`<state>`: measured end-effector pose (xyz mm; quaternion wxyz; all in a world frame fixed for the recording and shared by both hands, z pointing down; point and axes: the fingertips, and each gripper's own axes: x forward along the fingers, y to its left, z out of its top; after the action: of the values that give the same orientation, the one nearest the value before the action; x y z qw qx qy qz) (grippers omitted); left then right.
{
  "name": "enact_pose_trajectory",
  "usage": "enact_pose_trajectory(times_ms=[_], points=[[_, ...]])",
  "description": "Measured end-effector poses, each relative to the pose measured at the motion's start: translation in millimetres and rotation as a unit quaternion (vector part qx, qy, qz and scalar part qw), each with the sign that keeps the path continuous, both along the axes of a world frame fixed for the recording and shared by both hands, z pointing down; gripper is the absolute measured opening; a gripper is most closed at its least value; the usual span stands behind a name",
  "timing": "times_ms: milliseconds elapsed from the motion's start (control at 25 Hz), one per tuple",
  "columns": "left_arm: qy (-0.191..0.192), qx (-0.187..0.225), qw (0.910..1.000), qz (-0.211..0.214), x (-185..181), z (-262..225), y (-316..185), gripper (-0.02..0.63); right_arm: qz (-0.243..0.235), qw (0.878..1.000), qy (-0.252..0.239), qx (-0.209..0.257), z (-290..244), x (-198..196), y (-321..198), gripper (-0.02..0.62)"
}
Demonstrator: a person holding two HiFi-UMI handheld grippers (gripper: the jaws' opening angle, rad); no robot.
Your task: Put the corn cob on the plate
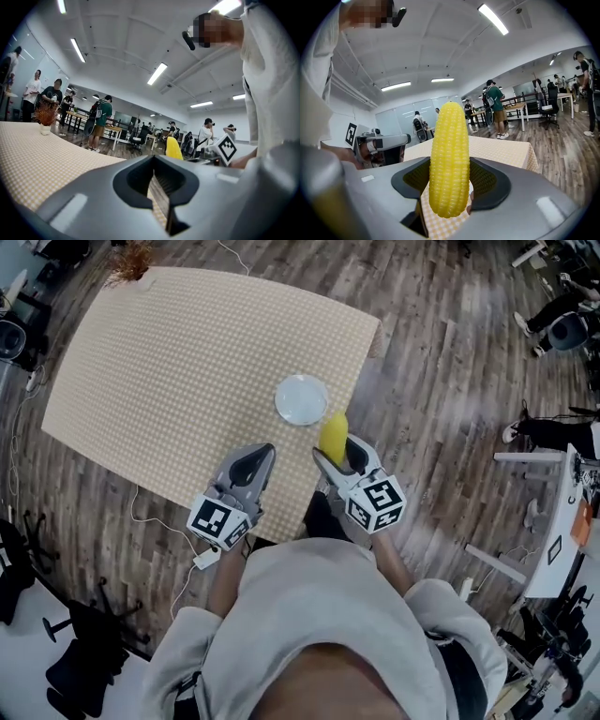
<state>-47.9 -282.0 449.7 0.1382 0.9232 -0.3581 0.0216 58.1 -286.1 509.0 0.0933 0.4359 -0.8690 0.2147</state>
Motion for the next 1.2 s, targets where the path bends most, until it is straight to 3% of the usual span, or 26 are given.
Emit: enact_pose_trajectory(times_ms=[640, 1200], points=[[-0.002, -0.074, 0.9972, 0.007, -2.2, 70.1, -9.4, 0.008, 0.013, 0.995, 0.000, -0.095, 86.0, 1.6, 11.5, 0.252], [-0.003, -0.101, 0.9948, 0.012, 5.3, 95.5, -11.1, 0.008, 0.017, 0.990, 0.009, -0.138, 129.0, 8.5, 20.5, 0.253]])
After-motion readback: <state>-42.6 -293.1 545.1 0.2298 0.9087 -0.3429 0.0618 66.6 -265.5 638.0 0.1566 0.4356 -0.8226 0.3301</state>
